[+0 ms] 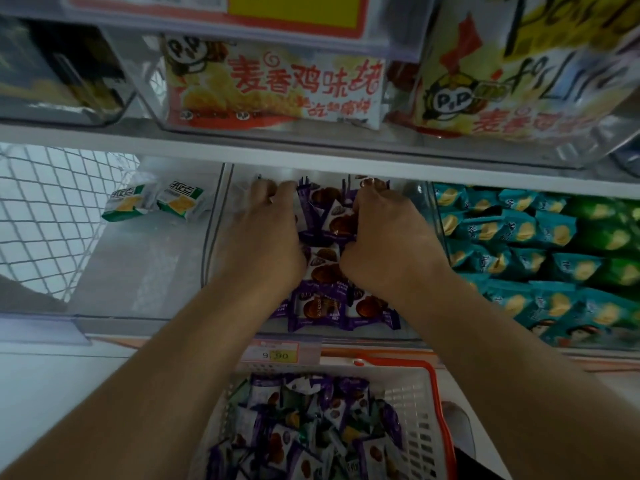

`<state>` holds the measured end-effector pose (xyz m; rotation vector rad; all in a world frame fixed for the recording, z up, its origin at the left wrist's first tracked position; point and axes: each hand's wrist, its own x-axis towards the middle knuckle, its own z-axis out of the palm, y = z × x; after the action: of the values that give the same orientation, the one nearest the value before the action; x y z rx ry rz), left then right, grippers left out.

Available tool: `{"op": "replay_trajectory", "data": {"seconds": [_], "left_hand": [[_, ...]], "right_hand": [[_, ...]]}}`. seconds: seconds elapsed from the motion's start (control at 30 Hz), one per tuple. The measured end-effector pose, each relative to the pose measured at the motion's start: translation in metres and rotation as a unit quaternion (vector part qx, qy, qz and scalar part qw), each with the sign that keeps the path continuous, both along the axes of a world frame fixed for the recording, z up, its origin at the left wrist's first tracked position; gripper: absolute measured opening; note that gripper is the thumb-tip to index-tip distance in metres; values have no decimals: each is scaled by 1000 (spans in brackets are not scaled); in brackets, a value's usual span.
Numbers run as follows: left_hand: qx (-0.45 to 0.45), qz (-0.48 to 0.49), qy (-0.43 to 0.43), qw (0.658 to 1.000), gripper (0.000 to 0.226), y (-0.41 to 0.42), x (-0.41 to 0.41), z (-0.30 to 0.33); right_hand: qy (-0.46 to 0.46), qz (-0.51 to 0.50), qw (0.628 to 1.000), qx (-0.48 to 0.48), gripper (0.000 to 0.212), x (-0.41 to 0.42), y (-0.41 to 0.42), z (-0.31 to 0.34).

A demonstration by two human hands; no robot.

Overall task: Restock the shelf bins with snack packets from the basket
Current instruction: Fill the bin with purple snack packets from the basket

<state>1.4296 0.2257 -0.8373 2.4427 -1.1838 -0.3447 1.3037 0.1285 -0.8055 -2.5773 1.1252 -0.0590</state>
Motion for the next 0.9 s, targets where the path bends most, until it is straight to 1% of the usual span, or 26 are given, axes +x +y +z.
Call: {"op": "replay_trajectory", "data": {"seconds": [0.03, 0.07, 0.13, 0.23, 0.27, 0.3, 0.33, 0.37, 0.4, 0.5, 0.53, 0.57, 0.63, 0.7, 0.77, 0.83, 0.9], "left_hand": [[39, -23, -13, 999, 94, -5, 3, -2], [64, -37, -22, 997, 98, -12, 6, -5], [95, -60, -30, 993, 95, -23, 11, -9], [122, -68, -32, 990, 85, -35, 16, -11], [112, -74, -36, 990, 78, -37, 19, -13], [94, -77, -42, 992, 60, -37, 19, -9], [67, -77, -43, 994, 38, -37, 20, -7], [49, -68, -41, 996, 30, -36, 19, -3], [24, -57, -44, 997, 34, -35, 19, -1], [-33, -1, -14, 999, 42, -27, 8, 17], [-54, 20, 10, 998, 44, -23, 4, 24], [-80, 46, 54, 994, 43, -20, 0, 29], [-133, 96, 149, 975, 30, -16, -3, 31], [-179, 133, 267, 937, 23, -12, -4, 33], [-208, 146, 359, 898, 21, -8, -6, 34], [-211, 138, 415, 874, 15, -5, -9, 33], [-199, 133, 438, 866, 14, -4, -11, 31]], "right_hand": [[3, 3, 1000, 3, 45, 1, 1, 1], [7, 4, 1000, 10, 45, 0, 1, 1], [10, -1, 1000, 21, 41, 0, 1, 3], [13, -5, 999, 35, 44, -1, -1, 3], [11, -5, 999, 40, 44, -1, -1, 4], [7, -3, 999, 46, 43, -1, -2, 4], [2, -2, 999, 50, 39, 0, -2, 4], [-3, -1, 999, 54, 36, 0, -2, 3], [-11, -2, 998, 59, 33, 0, -2, 3], [-49, -27, 993, 100, 27, 0, -4, 3], [-69, -39, 989, 124, 27, 0, -5, 4], [-93, -51, 983, 151, 29, -1, -6, 5], [-135, -62, 968, 203, 35, -3, -8, 5], [-152, -61, 954, 252, 44, -4, -8, 4], [-164, -64, 938, 299, 48, -5, -7, 1], [-172, -71, 927, 326, 44, -4, -8, -3], [-170, -78, 923, 338, 39, -4, -8, -3]]}}
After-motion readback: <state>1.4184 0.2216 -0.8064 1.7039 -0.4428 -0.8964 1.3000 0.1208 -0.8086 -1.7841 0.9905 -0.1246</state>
